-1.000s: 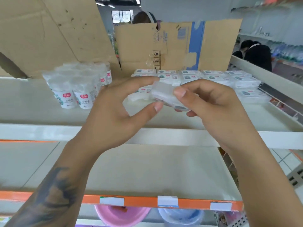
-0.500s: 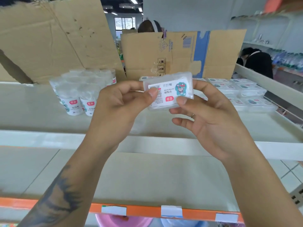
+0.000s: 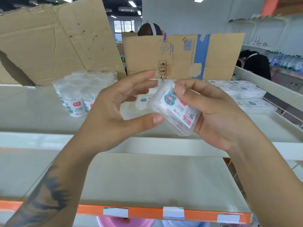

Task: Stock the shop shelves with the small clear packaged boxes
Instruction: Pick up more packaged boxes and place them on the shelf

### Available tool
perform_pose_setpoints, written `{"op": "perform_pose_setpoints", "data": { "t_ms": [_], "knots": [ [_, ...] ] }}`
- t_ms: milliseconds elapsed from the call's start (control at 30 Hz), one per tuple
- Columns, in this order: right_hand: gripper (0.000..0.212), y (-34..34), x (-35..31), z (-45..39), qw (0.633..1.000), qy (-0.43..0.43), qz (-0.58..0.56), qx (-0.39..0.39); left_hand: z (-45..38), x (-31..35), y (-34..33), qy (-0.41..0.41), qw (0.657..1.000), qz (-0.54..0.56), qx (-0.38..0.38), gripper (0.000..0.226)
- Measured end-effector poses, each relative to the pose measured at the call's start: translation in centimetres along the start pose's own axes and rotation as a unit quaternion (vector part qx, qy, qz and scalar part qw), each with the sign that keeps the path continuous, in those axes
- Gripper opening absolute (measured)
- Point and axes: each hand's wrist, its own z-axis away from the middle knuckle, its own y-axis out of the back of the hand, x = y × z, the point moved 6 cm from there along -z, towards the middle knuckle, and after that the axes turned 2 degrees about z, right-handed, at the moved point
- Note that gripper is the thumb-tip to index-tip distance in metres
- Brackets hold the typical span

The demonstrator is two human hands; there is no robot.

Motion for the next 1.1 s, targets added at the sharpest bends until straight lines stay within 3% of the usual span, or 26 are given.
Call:
{"op": "perform_pose_setpoints", "data": {
  "t_ms": [100, 233, 333, 400, 533, 700, 867, 967, 1100],
  "knots": [
    [0.024, -0.5, 0.5, 0.2, 0.998, -0.015, 0.05, -0.016, 0.4, -0.2, -0.1, -0.011, 1.0, -0.003, -0.027, 0.073],
    [0.031, -0.2, 1.0, 0.7, 0.986, 0.027, 0.161, -0.027, 1.1, -0.9, 0.0, -0.005, 1.0, -0.007, -0.014, 0.065],
    [0.055, 0.0, 1.5, 1.0, 0.947, 0.071, 0.311, -0.032, 1.3, -1.5, 0.4, 0.009, 1.0, -0.007, 0.019, 0.062],
    [0.059, 0.0, 1.4, 0.8, 0.916, 0.109, 0.385, -0.029, 1.5, -1.8, 0.6, 0.019, 0.999, -0.013, 0.036, 0.059],
    [0.049, -0.1, 0.4, -1.5, 0.868, 0.15, 0.473, -0.012, 1.8, -2.6, 1.3, 0.042, 0.982, -0.178, 0.053, 0.067],
    [0.052, 0.3, 0.6, -7.9, 0.769, 0.136, 0.624, 0.009, 2.9, -4.7, 1.9, 0.091, 0.93, -0.357, 0.016, 0.074],
    [0.05, 0.8, 2.7, -11.4, 0.715, 0.1, 0.691, -0.014, 3.3, -5.2, 1.7, 0.108, 0.913, -0.394, -0.006, 0.075],
    [0.049, 0.8, 3.5, -11.4, 0.685, 0.129, 0.717, -0.013, 3.2, -5.3, 1.7, 0.126, 0.91, -0.394, -0.006, 0.076],
    [0.049, 0.7, 3.7, -11.3, 0.685, 0.142, 0.714, -0.012, 3.3, -5.2, 1.7, 0.137, 0.909, -0.393, 0.003, 0.071]
  ]
}}
